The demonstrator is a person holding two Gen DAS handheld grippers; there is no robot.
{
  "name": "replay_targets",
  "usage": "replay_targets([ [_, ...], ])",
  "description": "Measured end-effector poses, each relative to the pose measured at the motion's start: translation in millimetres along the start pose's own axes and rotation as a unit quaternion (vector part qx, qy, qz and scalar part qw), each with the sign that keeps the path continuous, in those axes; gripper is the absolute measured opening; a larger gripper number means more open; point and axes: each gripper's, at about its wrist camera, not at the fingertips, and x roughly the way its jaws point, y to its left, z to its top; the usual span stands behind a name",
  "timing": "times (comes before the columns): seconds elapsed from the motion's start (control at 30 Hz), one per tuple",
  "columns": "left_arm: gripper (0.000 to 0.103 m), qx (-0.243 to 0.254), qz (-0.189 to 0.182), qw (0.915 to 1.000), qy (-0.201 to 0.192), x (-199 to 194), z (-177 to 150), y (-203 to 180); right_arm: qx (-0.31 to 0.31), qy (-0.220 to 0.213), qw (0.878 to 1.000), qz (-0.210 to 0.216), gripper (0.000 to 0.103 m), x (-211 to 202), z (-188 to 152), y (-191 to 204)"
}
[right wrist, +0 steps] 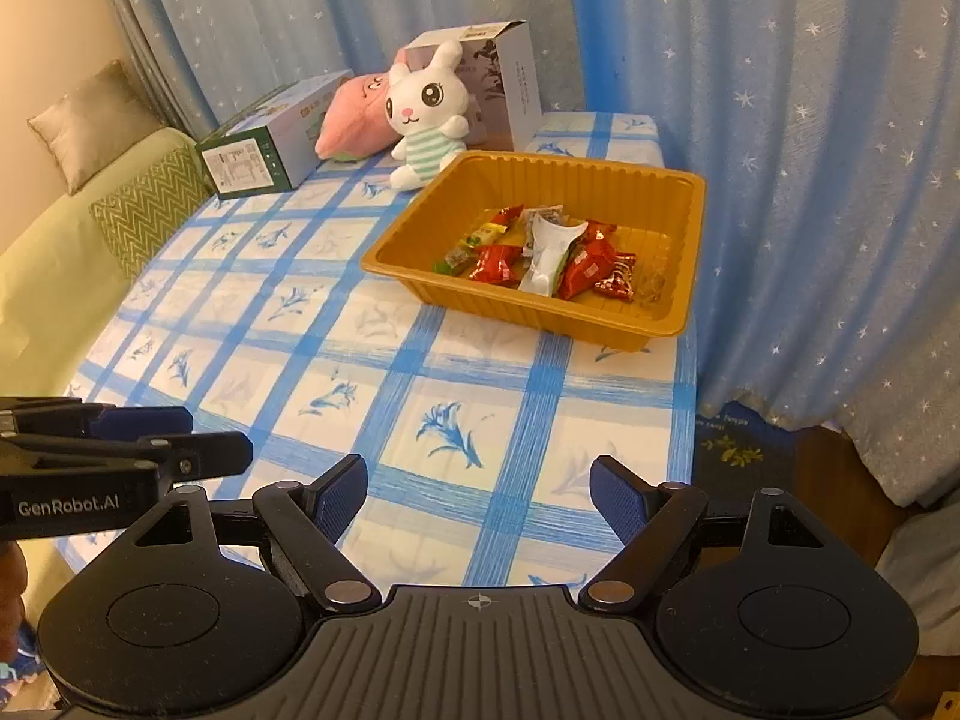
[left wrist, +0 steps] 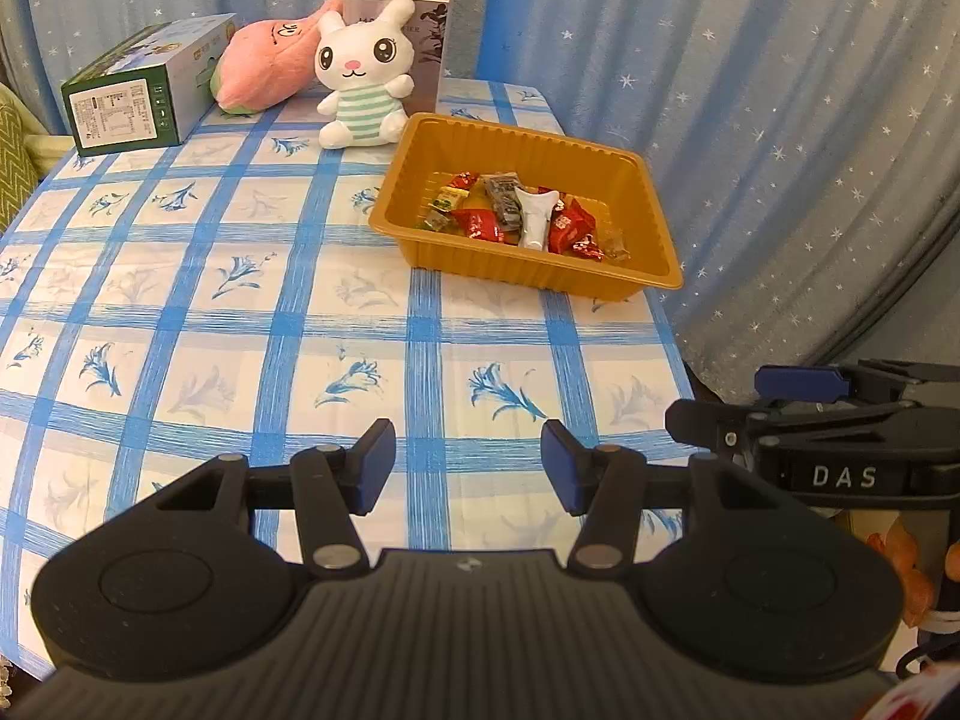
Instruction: Organize snacks
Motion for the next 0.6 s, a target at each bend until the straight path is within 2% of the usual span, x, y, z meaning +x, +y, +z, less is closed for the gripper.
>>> replay_targets([
  [0.6,0.051,0.004,-0.001,1.0,-0.004,-4.4,-3.0,-5.0,0.002,-0.004,1.0,0.001,0.081,-4.7,-0.7,1.4],
])
